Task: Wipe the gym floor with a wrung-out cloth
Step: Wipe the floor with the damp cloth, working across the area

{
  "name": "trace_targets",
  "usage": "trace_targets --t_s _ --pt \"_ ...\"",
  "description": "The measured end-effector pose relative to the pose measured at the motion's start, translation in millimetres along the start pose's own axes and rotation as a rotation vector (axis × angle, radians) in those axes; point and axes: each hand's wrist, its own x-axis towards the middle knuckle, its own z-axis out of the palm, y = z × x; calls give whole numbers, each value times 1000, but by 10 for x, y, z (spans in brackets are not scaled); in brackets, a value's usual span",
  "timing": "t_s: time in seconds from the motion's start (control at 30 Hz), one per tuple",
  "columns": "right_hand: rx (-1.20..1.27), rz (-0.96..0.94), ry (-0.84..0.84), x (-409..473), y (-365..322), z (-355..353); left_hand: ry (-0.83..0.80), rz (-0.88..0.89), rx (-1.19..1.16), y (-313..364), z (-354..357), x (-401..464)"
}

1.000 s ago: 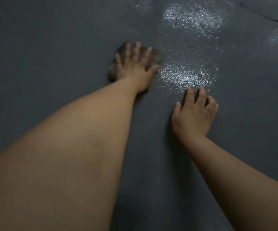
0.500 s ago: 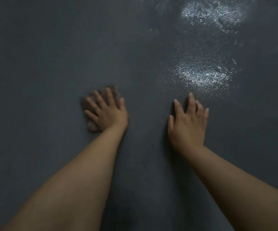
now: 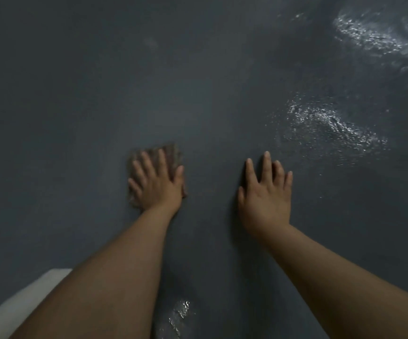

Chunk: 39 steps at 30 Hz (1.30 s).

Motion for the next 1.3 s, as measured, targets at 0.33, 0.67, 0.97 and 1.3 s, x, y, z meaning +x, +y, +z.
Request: trace_targets --t_s 0.33,0.67,0.97,1.3 --pt "-53 -24 9 -92 -119 186 45 -36 -106 -7 348 -717" --pt "-95 -62 80 -94 -7 297 -46 207 36 -245 179 -486" --pt "-137 -31 56 -84 -43 353 -14 -445 -236 -966 265 -504" --pt "-118 -43 81 -86 -36 367 -103 143 -53 -7 471 -1398"
